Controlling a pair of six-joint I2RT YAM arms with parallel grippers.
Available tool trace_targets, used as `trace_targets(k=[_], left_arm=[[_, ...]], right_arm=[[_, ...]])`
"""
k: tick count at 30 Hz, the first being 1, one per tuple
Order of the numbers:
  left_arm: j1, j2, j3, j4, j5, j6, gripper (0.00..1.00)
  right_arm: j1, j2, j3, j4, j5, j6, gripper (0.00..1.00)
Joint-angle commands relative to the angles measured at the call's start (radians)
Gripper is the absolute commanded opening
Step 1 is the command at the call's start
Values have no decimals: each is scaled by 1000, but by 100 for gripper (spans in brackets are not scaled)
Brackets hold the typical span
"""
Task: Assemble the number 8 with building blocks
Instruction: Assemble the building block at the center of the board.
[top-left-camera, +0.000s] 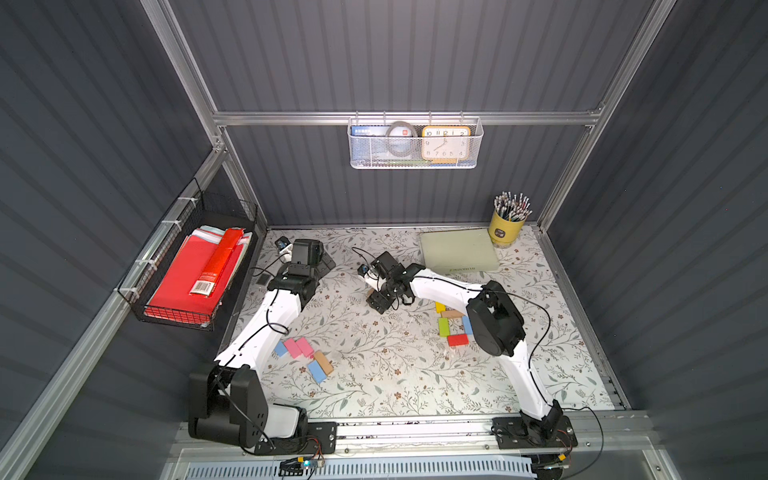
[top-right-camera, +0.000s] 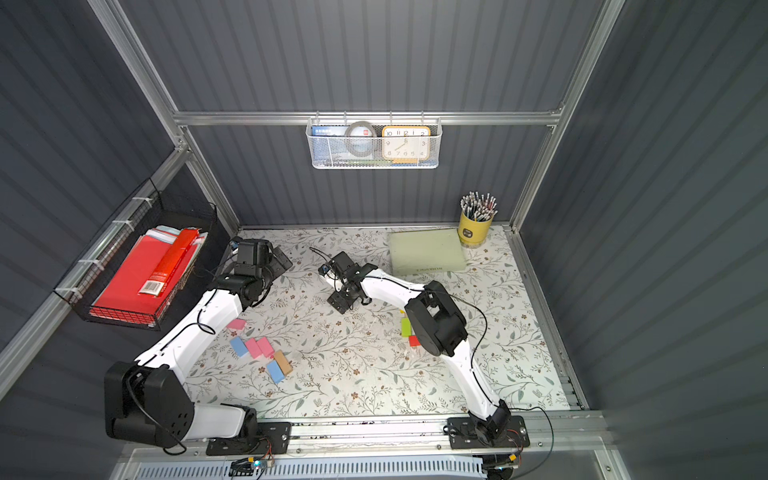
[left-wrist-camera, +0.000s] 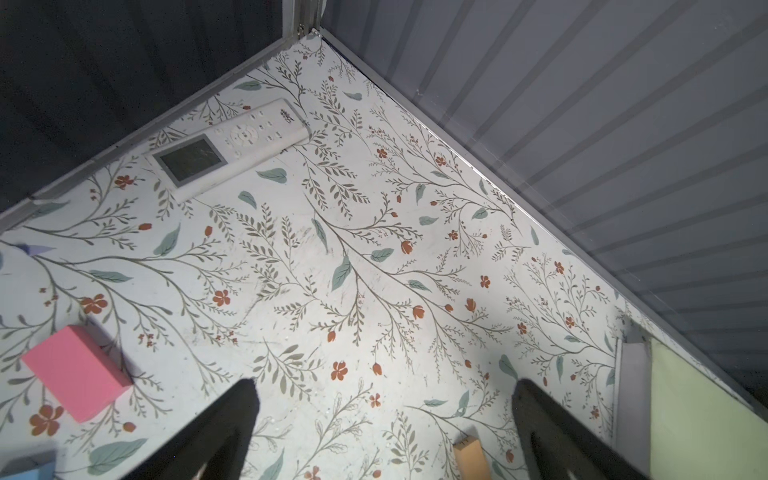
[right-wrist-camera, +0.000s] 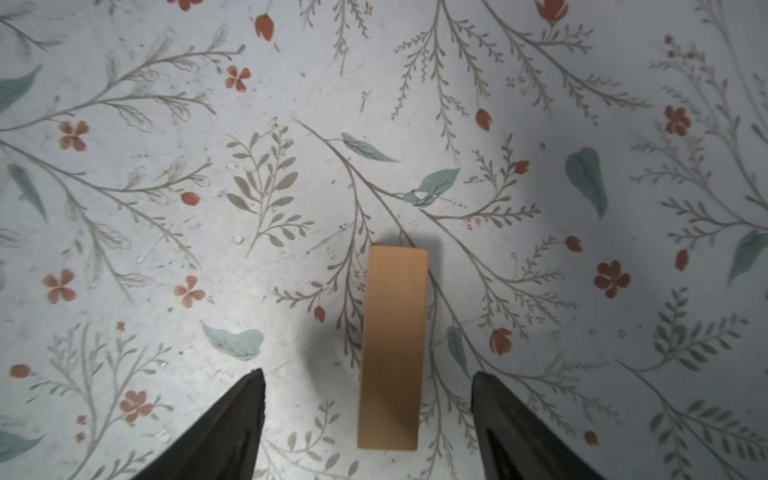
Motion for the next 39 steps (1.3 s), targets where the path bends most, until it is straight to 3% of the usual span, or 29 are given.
trace_targets(k=[1,9,16,26,39], left_arm=[[-2,-42,-28,-9,-47,68,100],[-2,-66,-62,26,-71,90,99],[-3,-72,-74,41,-82,108,99],[-2,-93,-90,41,-109,155,99],[-2,-114,-117,57,-130,183,99]], right_arm=[[-2,24,44,-26,49,17,78],[0,53,46,-15,24,3,68],[6,58,32,-3,-19,-48,49],[22,57,1,-7,-8,-148,41],[33,79,7,-27,52,-216,41]])
